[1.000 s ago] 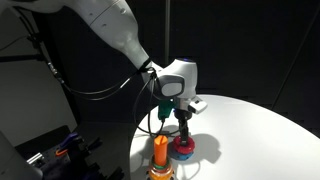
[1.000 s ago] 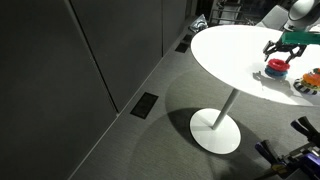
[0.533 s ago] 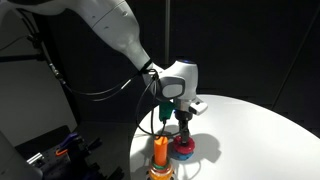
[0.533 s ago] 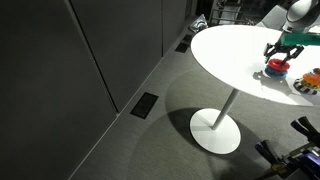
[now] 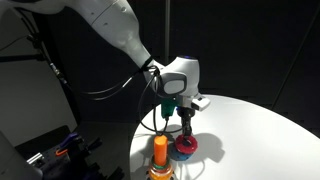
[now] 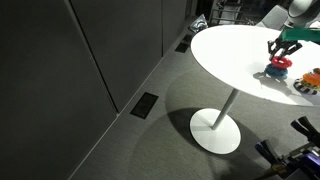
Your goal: Put the red ring around the orange rod
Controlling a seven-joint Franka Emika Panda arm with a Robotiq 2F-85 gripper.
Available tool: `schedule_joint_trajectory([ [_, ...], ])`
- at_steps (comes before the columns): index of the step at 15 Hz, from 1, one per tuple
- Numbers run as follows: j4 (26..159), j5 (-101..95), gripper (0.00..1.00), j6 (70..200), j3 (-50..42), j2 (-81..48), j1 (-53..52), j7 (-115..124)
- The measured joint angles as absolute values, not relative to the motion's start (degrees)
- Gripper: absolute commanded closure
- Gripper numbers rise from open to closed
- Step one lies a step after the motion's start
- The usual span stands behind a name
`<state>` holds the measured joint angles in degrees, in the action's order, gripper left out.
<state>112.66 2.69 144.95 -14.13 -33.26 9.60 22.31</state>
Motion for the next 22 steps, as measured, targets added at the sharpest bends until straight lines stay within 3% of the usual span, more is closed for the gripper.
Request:
schedule_joint_trajectory([
  [10,114.42,-4.31,0.9,135.39,-17.32,-22.06,5.21,22.8],
  [22,127.14,-14.75,0.9,125.99,-16.52,-2.09,5.74,23.53],
])
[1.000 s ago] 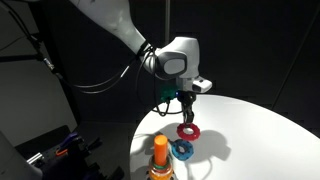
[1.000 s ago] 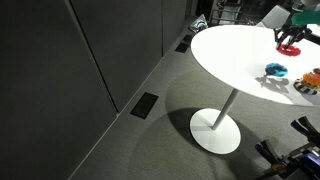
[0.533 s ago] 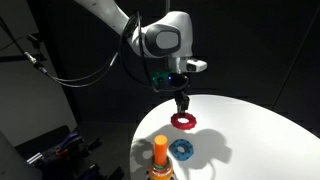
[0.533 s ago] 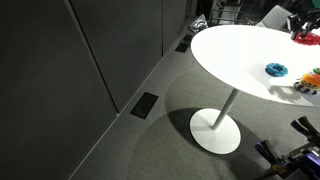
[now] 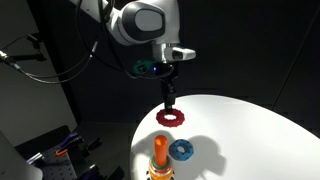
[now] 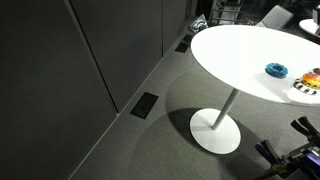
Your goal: Put the red ring around the orange rod
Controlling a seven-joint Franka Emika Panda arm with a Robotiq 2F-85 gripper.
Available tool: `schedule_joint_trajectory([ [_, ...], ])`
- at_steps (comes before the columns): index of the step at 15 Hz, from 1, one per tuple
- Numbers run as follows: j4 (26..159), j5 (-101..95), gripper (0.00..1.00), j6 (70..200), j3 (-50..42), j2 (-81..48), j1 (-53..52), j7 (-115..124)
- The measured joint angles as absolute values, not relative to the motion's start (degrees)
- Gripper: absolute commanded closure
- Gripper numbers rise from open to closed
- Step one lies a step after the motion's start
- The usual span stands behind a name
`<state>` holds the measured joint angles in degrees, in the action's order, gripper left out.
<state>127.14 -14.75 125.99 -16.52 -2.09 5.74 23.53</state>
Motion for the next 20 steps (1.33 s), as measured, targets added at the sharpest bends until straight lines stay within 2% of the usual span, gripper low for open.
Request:
schedule_joint_trajectory([
  [6,132.59,-16.3,0.9,126.14,-15.13,2.6,8.66,23.53],
  [20,136.85,-17.89,0.9,131.33,-14.86,2.9,12.57,25.35],
])
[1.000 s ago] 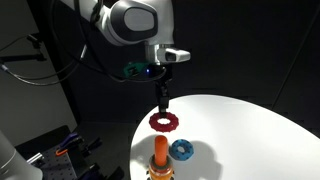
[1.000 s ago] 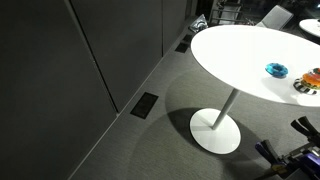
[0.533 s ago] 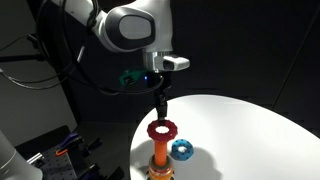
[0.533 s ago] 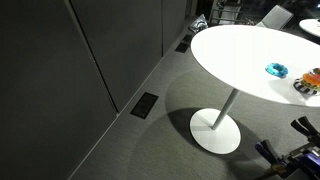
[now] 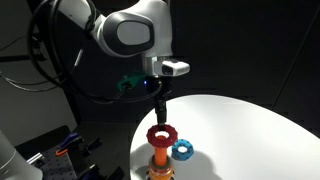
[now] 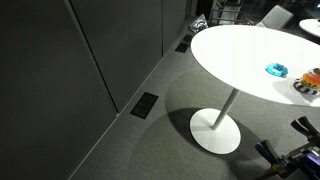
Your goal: Put the red ring around the orange rod
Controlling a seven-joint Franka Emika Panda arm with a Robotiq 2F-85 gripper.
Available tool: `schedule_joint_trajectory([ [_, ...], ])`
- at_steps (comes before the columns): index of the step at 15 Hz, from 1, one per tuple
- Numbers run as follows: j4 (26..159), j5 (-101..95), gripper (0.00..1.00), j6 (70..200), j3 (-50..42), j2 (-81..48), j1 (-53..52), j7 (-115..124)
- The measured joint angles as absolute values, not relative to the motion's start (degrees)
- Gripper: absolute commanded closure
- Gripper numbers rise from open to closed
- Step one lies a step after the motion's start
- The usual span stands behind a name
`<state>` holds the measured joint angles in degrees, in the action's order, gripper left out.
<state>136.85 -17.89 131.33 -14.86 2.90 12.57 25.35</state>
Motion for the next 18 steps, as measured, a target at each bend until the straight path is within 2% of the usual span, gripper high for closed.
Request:
schedule_joint_trajectory([
  [18,137.97,-17.86,0.89,135.94,-15.19,0.92,13.93,25.65],
])
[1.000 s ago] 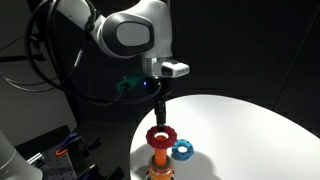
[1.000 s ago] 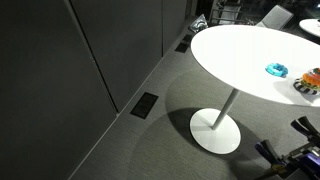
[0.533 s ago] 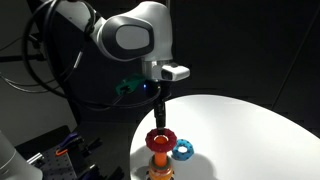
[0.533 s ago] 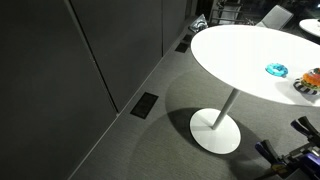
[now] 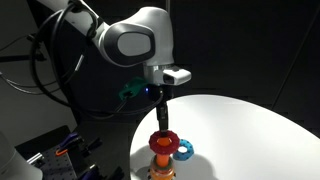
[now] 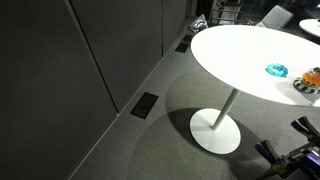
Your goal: Put the red ring around the orange rod
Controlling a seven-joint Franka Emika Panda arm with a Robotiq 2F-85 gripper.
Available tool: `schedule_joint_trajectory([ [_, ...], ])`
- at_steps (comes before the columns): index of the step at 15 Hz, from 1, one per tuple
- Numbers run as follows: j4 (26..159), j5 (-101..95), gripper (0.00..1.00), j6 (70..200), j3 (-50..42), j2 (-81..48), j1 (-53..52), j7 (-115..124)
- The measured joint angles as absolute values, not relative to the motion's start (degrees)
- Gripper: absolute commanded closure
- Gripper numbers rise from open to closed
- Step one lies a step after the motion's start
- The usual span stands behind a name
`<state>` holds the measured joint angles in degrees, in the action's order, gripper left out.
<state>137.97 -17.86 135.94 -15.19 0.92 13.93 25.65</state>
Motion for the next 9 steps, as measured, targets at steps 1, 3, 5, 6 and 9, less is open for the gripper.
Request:
schedule_joint_trajectory([
  [1,137.98,-17.85,0.7,136.13,-15.22,0.91,13.93,25.65],
  [3,137.98,-17.81,0.45,136.19,-15.25,0.91,13.93,25.65],
  [5,137.99,-17.79,0.32,136.19,-15.27,0.87,13.94,25.65],
  [6,138.0,-17.78,0.23,136.2,-15.28,0.79,13.94,25.65],
  [9,138.04,-17.69,0.01,136.2,-15.31,0.36,13.95,25.65],
])
